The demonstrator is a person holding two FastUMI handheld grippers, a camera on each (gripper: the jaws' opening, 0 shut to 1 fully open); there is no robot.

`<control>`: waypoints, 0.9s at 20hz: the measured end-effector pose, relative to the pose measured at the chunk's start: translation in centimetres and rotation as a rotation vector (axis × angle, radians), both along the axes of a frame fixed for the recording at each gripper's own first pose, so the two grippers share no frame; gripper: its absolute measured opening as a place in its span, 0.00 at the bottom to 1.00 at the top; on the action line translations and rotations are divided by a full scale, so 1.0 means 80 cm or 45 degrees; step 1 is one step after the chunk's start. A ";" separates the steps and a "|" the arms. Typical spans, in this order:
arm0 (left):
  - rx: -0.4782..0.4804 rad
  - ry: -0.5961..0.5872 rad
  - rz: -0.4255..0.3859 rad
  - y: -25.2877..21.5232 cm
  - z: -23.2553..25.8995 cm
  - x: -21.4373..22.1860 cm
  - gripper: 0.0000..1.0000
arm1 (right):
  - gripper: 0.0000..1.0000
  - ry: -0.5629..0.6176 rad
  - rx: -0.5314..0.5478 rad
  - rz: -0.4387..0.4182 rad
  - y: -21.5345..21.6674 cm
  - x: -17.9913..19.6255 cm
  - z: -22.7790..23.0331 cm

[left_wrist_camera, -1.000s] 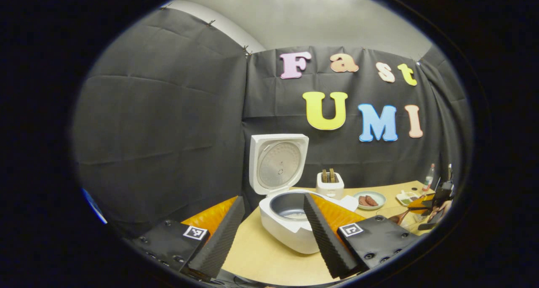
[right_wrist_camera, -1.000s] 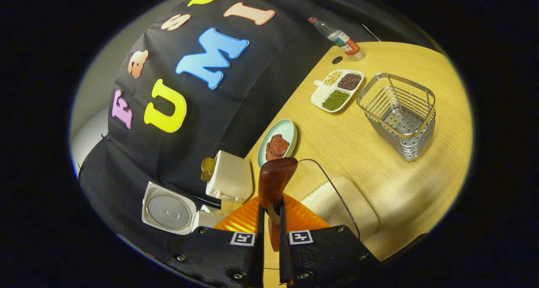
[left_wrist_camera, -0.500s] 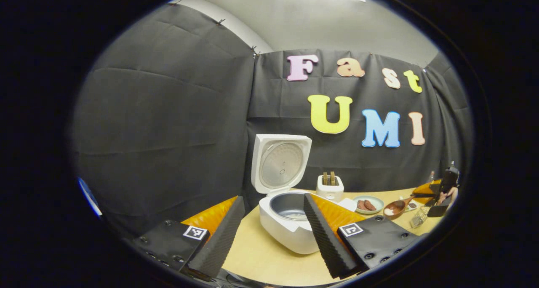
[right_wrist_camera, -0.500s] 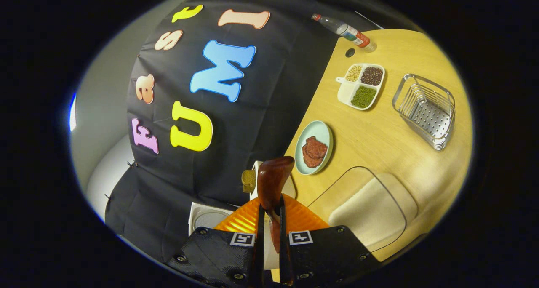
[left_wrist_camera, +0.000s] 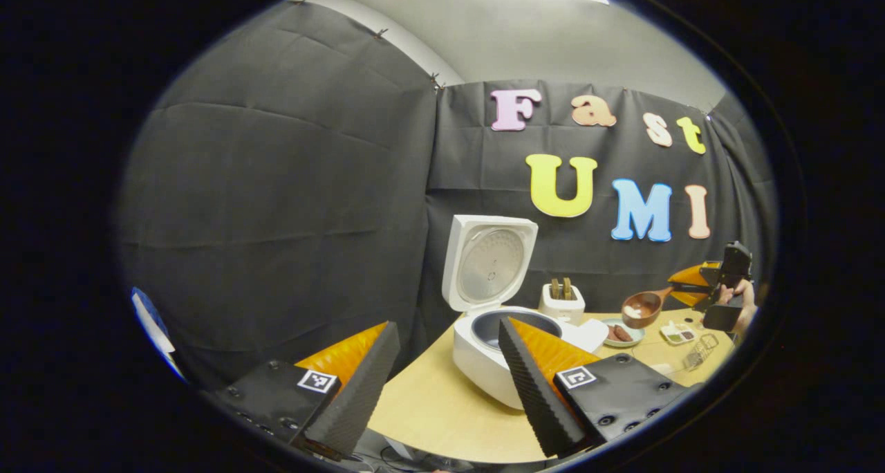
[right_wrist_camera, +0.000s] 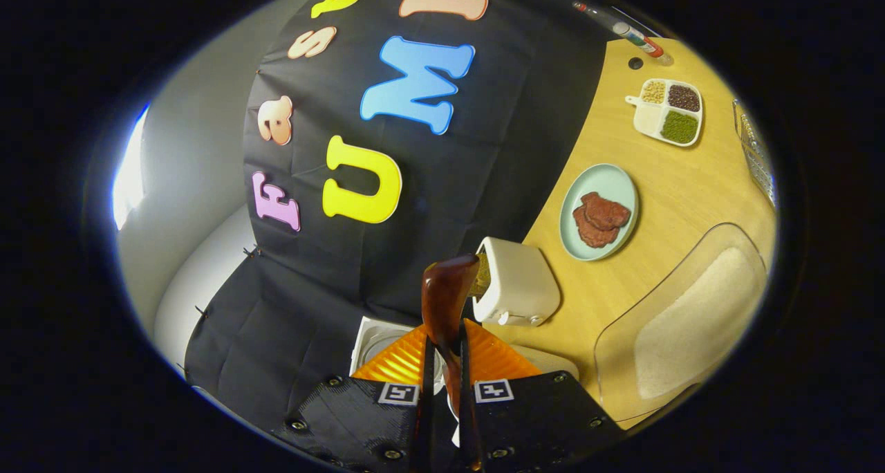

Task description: Close the left gripper, press the button to open the rice cooker; take a wooden spoon from the chopstick holder with the right hand, scoop a spoonful of rice and pour it into the rice cooker, then put the wooden spoon back into the chopstick holder.

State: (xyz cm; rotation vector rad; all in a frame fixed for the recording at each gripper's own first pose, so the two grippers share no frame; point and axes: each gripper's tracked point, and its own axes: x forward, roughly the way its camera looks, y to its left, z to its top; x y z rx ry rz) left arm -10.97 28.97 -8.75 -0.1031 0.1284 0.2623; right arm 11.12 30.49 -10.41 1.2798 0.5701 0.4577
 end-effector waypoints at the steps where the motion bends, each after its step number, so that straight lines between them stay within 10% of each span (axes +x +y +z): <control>1: 0.002 0.001 0.007 0.006 -0.001 -0.002 0.95 | 0.15 -0.004 0.012 0.019 0.018 0.003 0.004; 10: -0.021 0.043 0.104 0.055 -0.022 -0.038 0.99 | 0.14 -0.046 -0.050 0.192 0.161 0.019 0.005; 18: -0.004 0.090 0.165 0.080 -0.035 -0.073 1.00 | 0.15 -0.211 -0.425 0.340 0.264 0.023 -0.033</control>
